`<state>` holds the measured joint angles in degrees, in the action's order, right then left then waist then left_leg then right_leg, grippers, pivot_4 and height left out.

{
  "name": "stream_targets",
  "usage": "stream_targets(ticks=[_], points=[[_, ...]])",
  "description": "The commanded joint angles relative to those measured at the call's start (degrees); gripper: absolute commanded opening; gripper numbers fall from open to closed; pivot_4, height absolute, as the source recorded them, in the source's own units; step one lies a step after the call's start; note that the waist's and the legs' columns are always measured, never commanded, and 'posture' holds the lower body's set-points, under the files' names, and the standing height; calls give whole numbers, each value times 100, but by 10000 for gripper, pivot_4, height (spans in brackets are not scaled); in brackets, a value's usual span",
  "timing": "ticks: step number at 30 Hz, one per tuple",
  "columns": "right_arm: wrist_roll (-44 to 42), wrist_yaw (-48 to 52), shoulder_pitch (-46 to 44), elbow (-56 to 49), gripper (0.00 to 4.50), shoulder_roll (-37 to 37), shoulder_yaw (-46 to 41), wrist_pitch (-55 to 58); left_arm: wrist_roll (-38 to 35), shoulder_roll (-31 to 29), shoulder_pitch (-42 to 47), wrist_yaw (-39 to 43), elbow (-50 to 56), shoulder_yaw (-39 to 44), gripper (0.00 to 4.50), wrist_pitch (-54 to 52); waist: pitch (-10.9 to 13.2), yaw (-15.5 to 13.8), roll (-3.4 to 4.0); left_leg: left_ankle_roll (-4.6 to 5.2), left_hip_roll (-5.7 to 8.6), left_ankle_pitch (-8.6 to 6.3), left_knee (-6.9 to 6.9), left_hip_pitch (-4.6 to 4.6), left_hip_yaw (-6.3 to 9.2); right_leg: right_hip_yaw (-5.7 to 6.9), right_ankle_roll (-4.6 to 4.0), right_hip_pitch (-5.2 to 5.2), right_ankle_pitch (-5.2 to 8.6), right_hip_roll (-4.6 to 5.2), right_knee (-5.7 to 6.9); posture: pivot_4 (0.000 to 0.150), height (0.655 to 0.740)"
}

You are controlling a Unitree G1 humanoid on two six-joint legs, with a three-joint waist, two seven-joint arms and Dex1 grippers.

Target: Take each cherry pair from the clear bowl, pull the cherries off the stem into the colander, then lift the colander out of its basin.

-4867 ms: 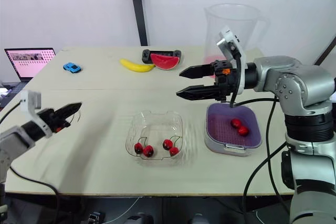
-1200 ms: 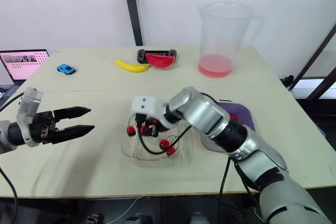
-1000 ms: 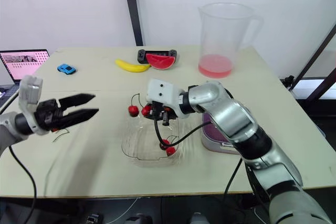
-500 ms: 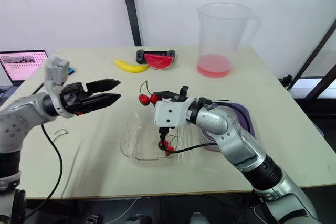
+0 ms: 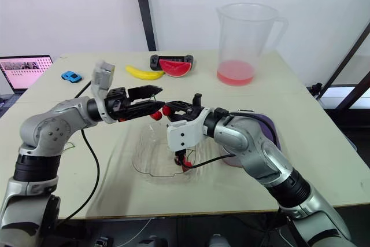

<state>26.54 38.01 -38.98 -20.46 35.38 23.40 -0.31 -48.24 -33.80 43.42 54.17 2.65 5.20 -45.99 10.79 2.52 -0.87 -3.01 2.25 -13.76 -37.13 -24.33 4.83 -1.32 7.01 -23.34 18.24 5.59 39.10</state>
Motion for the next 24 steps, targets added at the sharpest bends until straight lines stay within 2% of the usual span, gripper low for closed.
stream_targets(ticks=[1, 3, 5, 8, 11, 14, 17, 18, 20, 23, 24], points=[[75, 31, -156, -52, 13443, -16, -198, -194, -33, 33, 180, -138, 133, 99, 20112, -70, 0, 0, 0, 0, 0, 0, 0, 0, 1, 0, 0, 0, 0, 0, 0, 1500, 7400], [91, 56, -154, -35, 13443, -38, -202, -235, -70, 81, 193, -174, 175, 111, 9044, -115, 0, -4, 0, 0, 0, 0, 0, 0, 1, 0, 0, 0, 0, 0, 0, 1500, 7400], [100, 75, -150, -20, 13443, -56, -213, -263, -52, 89, 171, -168, 196, 91, 631, -132, 0, -5, 0, -1, 0, 0, -2, 0, 1, 0, 0, 1, 0, 1, 0, 1500, 7400], [120, 97, -143, -8, 13443, -71, -229, -294, 20, 59, 119, -140, 207, 45, 631, -131, 0, -3, 0, -1, 0, 1, -1, 0, 1, 0, 0, 0, 0, 1, 0, 1500, 7400], [-266, 276, -52, -65, 13443, -110, -343, -241, 89, 12, 88, -113, 157, 46, 631, -105, 0, -3, 0, -2, 0, 1, -1, 0, 1, 0, 0, 0, 0, 1, 0, 1500, 7400], [-566, 414, 30, -167, 23183, -148, -517, -88, 131, 30, 130, -116, 87, 65, 0, -72, 0, -7, 0, -2, 0, 1, -1, 0, 1, 0, 0, 1, 0, 1, 0, 1500, 7400], [-791, 649, 60, -274, 37504, -55, -675, 92, 138, 101, 222, -171, 9, 135, 0, -40, 0, -7, 0, -2, 0, 1, -2, 0, 1, 0, 0, 1, 0, 1, 0, 1500, 7400], [-1104, 811, 97, -362, 42343, -62, -826, 379, 107, 118, 248, -173, 8, 164, 0, -43, 0, -10, 0, -2, 0, 1, -2, 0, 1, 0, 0, 1, 0, 1, 0, 1500, 7400], [-1967, 1074, 92, -536, 42343, -182, -1302, 1294, 75, 103, 246, -101, 38, 173, 0, -46, 0, -12, 0, -2, -1, 1, -3, -1, 3, 1, 0, 2, 0, 1, 0, 1500, 7400], [-3551, 1275, -249, -869, 42343, -533, -2108, 3793, 20, 99, 224, -38, 101, 166, 0, -104, 0, -5, 0, -1, -6, 1, -4, 0, 6, 2, 0, 7, 0, 2, -1, 1500, 7400], [-4474, 1347, -545, -920, 42343, -701, -2532, 4730, 10, 104, 224, -16, 144, 138, 0, -123, 0, 2, 0, -1, -6, 1, -4, 1, 6, 2, 0, 6, 0, 2, 1, 1500, 7400]])
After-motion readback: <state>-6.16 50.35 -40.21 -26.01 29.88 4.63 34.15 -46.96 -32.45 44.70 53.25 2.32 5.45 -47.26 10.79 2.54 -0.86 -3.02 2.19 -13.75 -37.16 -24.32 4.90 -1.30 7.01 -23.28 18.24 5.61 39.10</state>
